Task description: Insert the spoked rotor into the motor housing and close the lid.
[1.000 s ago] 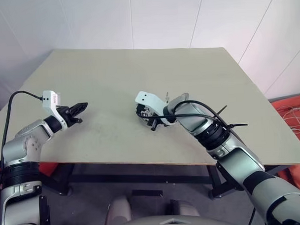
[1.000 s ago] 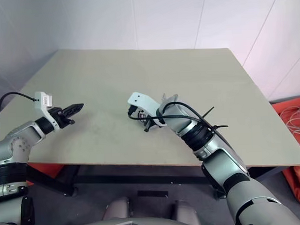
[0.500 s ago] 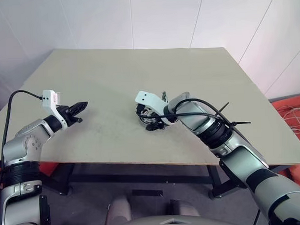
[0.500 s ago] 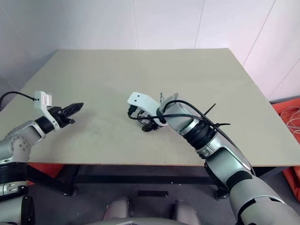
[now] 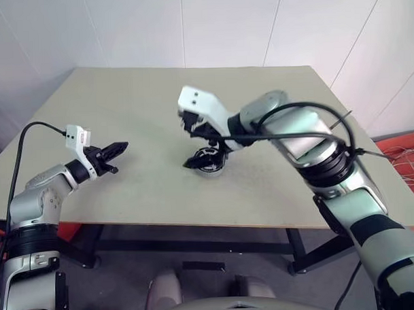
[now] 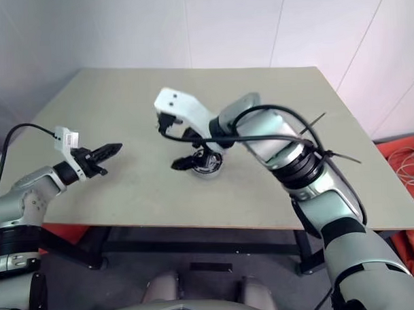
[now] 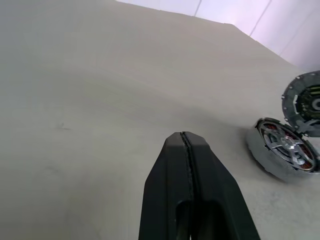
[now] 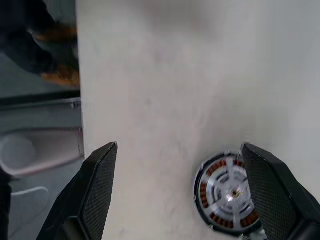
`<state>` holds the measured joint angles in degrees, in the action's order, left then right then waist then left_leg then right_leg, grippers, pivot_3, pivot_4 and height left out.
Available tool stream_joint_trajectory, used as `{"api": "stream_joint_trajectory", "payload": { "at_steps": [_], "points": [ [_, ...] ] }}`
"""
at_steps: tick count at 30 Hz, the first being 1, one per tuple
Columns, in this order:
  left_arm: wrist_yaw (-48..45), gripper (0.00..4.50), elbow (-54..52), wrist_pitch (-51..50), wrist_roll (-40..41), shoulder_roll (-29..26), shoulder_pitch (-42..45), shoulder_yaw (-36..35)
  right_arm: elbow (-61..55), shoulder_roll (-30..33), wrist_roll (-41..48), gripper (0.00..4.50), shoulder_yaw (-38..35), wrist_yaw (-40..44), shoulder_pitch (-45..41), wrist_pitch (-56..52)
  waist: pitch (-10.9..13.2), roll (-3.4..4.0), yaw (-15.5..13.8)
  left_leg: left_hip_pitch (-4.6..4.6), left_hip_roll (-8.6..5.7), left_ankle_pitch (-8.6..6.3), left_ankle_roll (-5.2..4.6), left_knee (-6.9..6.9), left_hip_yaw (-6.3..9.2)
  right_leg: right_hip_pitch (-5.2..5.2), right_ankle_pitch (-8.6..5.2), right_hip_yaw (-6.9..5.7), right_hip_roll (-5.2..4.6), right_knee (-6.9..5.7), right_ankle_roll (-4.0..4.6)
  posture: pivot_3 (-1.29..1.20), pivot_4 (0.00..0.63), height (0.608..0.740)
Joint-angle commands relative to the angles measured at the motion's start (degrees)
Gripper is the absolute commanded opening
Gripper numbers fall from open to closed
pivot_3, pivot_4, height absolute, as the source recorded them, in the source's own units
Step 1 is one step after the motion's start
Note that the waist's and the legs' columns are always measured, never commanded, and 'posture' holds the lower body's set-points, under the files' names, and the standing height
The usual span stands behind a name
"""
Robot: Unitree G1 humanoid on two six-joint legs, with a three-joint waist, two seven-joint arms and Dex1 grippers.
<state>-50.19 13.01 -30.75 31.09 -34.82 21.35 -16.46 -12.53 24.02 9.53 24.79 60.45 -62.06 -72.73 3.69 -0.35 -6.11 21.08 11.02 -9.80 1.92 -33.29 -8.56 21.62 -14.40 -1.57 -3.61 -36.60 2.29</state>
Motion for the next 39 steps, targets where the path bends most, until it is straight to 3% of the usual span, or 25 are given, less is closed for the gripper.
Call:
{"api": "stream_joint_trajectory", "payload": {
  "at_steps": [1,14,18,28,39],
  "points": [
    [-5.9,0.00,-4.4,6.2,-0.1,-1.4,-0.6,0.8,1.4,3.3,2.1,4.48,-4.8,-0.5,-1.6,3.3,0.0,-0.01,-0.2,-0.01,-0.03,0.00,0.00,0.00,0.00,-0.03,0.00,0.00,-0.02,0.00,0.00,0.00,0.000,0.740],
    [-13.0,0.00,-4.9,17.5,-4.9,-3.2,-1.9,5.5,19.3,9.9,-1.1,4.48,-17.7,-12.7,5.6,24.2,0.0,0.00,-0.3,0.01,-0.07,0.02,0.02,-0.02,-0.05,0.00,0.00,0.02,-0.02,-0.02,0.01,0.00,0.000,0.740],
    [-15.7,0.00,-3.6,16.1,-3.7,-3.6,-0.5,6.0,22.4,9.6,-0.1,3.61,-20.9,-15.7,13.1,24.8,0.0,0.02,-0.3,0.00,-0.07,0.02,0.02,-0.01,-0.10,0.00,0.00,0.02,-0.01,-0.02,0.02,0.00,0.000,0.740],
    [-16.2,0.00,-0.8,15.8,-4.4,-4.2,0.1,5.5,21.7,2.7,0.7,0.07,-21.8,-22.4,20.3,27.5,0.0,0.09,0.5,0.00,-0.03,0.03,0.01,-0.02,-0.15,0.14,0.00,0.02,0.01,-0.11,0.03,0.00,0.000,0.740],
    [-14.1,0.00,-0.5,16.5,-3.8,-3.9,-1.1,4.2,22.8,-3.2,-0.7,0.02,-17.0,-23.3,20.0,30.5,0.0,0.09,0.3,0.06,-0.07,0.02,0.01,-0.02,-0.14,0.14,-0.01,0.02,-0.02,-0.10,0.04,0.00,0.000,0.740]
  ]
}}
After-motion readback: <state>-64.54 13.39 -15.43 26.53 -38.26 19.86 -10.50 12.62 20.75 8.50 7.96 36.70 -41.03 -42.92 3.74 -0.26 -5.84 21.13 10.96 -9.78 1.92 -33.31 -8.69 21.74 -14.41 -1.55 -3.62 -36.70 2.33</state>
